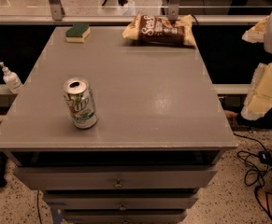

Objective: Pick 7up can

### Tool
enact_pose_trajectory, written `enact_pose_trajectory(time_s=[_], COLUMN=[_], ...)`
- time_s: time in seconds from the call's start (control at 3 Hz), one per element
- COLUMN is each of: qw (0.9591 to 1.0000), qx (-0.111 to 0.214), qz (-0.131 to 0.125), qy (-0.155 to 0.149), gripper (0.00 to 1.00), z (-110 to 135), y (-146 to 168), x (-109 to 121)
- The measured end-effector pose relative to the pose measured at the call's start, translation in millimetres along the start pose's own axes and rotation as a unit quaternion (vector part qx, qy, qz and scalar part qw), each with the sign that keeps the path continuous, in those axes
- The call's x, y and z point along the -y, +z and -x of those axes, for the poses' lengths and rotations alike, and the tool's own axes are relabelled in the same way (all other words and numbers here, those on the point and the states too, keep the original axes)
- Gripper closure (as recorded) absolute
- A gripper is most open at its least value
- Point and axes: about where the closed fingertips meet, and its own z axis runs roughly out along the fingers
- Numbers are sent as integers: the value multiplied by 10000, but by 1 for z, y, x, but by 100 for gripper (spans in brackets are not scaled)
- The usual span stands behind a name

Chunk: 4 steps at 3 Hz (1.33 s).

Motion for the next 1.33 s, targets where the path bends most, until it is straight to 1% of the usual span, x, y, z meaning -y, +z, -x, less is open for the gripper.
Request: enact_pose_trajectory(time_s=[0.33, 0.67, 1.0, 1.33], qw=[9987, 9898, 9733, 9499], qx=[459, 1322, 2153, 3000], qz=[65, 217, 406, 561], qy=[197, 489, 678, 675], gripper=[0, 0, 0, 0], z=[10, 35, 72, 119], y=[12, 33, 50, 63], x=[-3, -6, -10, -18])
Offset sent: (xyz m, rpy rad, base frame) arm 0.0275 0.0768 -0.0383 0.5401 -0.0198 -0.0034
